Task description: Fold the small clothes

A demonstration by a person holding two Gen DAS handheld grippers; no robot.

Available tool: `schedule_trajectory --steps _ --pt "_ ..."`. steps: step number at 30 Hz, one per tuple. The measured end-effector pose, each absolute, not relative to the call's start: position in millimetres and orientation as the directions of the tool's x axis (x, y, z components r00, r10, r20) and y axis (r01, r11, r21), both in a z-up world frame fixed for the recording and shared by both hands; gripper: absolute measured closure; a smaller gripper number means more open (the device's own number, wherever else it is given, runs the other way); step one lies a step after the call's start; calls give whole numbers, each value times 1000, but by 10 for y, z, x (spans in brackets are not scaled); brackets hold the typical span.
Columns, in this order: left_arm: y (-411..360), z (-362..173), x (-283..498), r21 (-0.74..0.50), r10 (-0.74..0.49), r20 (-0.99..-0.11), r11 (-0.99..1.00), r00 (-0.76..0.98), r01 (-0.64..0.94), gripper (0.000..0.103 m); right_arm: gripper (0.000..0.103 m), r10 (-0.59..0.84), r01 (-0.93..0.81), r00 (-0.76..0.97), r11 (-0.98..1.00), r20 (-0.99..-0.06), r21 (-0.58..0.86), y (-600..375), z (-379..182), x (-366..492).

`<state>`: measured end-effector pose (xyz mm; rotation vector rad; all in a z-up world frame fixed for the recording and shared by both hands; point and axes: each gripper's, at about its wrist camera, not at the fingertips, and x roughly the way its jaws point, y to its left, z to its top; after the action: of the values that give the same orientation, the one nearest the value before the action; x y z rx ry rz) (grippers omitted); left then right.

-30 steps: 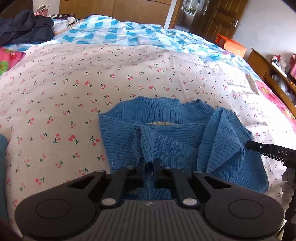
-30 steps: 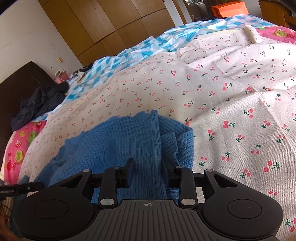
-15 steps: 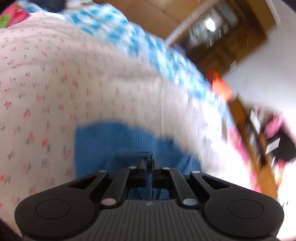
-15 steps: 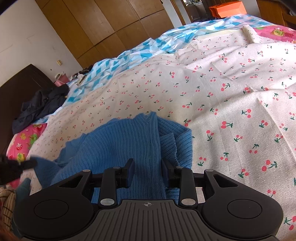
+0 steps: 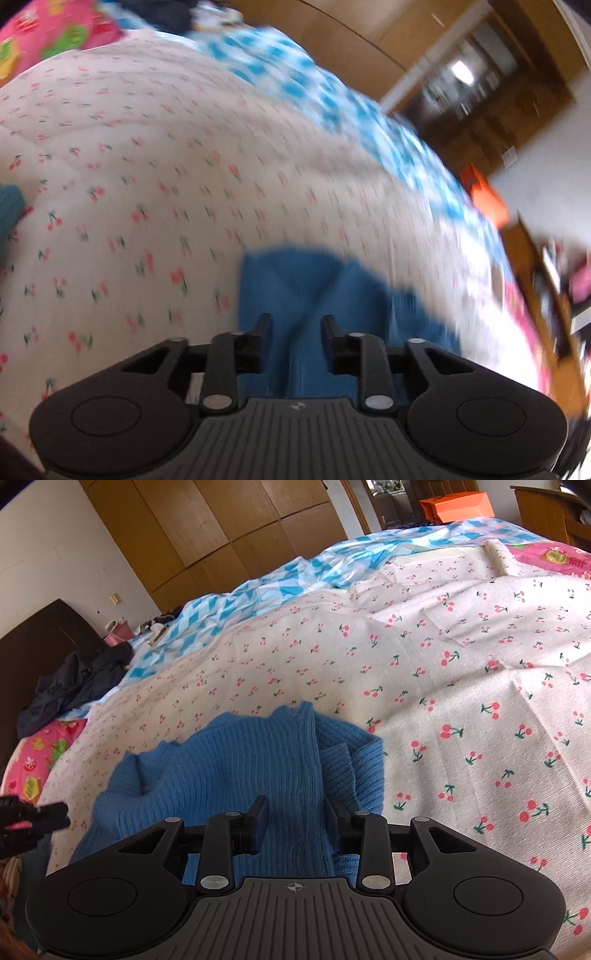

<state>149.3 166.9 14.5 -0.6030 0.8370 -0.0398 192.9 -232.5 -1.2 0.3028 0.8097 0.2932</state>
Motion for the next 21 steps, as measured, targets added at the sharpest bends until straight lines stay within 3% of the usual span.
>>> schedule_trajectory --steps 6,8,9,21 --pt "1305 69 1383 -326 -221 -765 943 605 -68 64 70 357 -139 655 923 -666 359 -2321 32 1879" --pt "1294 41 1333 -258 -167 -787 964 594 -71 75 70 357 -144 653 925 -668 353 -2314 48 1870" --pt "1320 27 1315 -242 -151 -798 967 584 -81 89 70 359 -148 652 924 -668 352 -2310 55 1867" --pt "1805 -197 728 -429 -160 -788 834 594 -346 89 69 362 -244 689 932 -628 269 -2005 361 1732"
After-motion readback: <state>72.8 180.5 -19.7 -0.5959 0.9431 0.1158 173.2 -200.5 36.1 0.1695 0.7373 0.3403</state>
